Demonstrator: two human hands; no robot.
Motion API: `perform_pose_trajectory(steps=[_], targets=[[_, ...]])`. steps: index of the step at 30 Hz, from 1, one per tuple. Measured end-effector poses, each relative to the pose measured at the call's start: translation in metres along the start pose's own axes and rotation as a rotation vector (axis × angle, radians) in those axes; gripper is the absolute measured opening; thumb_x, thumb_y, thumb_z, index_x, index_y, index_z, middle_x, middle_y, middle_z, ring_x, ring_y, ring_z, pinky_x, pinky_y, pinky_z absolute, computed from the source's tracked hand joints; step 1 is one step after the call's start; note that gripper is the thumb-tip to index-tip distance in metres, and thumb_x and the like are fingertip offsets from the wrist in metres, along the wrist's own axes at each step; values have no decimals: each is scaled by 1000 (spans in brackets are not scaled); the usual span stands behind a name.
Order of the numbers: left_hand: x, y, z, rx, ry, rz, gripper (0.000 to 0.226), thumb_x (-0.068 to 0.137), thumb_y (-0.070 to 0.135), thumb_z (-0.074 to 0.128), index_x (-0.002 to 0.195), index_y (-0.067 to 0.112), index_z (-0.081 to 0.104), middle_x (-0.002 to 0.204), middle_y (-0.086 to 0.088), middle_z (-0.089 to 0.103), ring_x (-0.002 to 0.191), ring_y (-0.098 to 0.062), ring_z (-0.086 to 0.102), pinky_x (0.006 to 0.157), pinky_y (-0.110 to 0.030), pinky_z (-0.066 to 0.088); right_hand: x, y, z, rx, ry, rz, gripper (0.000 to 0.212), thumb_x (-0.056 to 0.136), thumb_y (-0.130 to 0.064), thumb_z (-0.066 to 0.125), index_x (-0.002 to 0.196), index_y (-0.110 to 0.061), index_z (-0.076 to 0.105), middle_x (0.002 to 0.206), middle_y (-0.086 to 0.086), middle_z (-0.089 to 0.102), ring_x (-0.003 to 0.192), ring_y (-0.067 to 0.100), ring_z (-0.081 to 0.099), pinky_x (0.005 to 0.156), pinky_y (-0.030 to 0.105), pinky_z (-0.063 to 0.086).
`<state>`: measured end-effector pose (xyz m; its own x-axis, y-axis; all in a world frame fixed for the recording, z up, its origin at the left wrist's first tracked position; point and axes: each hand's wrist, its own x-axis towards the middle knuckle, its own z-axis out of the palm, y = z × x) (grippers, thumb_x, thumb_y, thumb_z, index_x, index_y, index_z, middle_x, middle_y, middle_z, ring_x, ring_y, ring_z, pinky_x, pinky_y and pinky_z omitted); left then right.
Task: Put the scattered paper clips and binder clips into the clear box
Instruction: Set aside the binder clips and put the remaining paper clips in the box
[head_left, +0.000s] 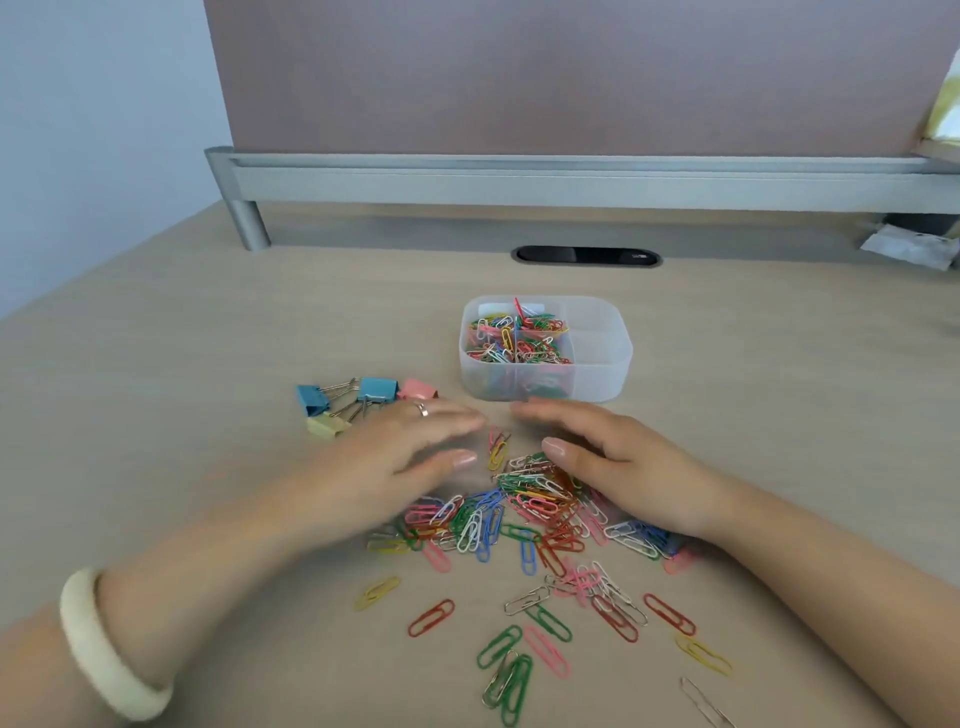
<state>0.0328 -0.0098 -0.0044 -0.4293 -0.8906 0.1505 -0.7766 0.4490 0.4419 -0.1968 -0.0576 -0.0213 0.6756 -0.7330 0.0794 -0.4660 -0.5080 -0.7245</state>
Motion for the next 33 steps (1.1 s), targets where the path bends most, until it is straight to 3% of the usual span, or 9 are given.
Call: perform_pose_trajectory(steps=[3,7,9,14,18,21,24,29,33], targets=[[-4,-1,16,115,-68,-4,91,69,79,1,139,27,28,146,12,30,125,12,14,103,-7,8,3,-6,7,46,-35,22,39,95,-19,42,134,-23,38,138,-11,47,123,-9,39,105,11,29],[-6,0,23,83,-113,35,95,67,79,-3,142,25,19,151,10,18,131,11,1,98,3,-9,-10,-5,8,95,5,39,31,96,-17,39,127,-22,39,127,-13,58,124,-4,44,108,27,32],[-11,1,25,46,-137,68,91,69,78,-1,141,26,21,150,14,16,132,11,-2,100,2,-9,-20,-6,8,132,-3,32,30,95,-21,39,125,-23,40,124,-15,61,123,-1,46,107,30,35],[-25,13,15,-164,-189,47,57,83,67,20,134,42,26,144,28,21,131,18,5,101,2,3,-37,-14,2,252,-1,87,30,94,-21,40,124,-26,39,120,-15,63,108,-9,53,93,14,39],[-44,9,-3,-156,-231,-10,77,64,82,33,131,52,9,141,38,2,127,25,-3,96,7,0,-63,-15,-24,28,-121,132,76,71,-64,53,137,-45,21,145,-31,26,132,-14,21,113,22,22],[-62,8,-3,100,-376,-15,113,47,91,39,132,46,-21,139,32,-30,126,15,-28,101,-1,-15,-92,-22,-22,-276,-296,179,113,52,-74,63,132,-56,-14,146,-35,-19,131,-19,-15,111,8,-1],[-70,19,10,232,-354,-22,122,46,88,44,125,41,-36,134,24,-44,122,9,-40,100,-8,-25,-105,-23,-7,-594,-321,83,117,56,-82,51,131,-45,-31,139,-26,-41,127,-10,-35,108,11,-17],[-57,42,28,229,-219,-82,108,55,86,31,123,39,-38,139,16,-42,127,3,-36,101,-14,-21,-85,-21,7,-720,-176,29,100,67,-81,25,138,-32,-25,146,-12,-34,132,-5,-32,107,11,-20],[-41,50,42,191,-126,-102,93,66,80,22,133,36,-25,147,14,-25,134,2,-25,105,-14,-16,-58,-19,8,-568,-149,33,97,68,-81,16,143,-27,-13,146,-18,-13,137,-6,-13,107,5,-11]])
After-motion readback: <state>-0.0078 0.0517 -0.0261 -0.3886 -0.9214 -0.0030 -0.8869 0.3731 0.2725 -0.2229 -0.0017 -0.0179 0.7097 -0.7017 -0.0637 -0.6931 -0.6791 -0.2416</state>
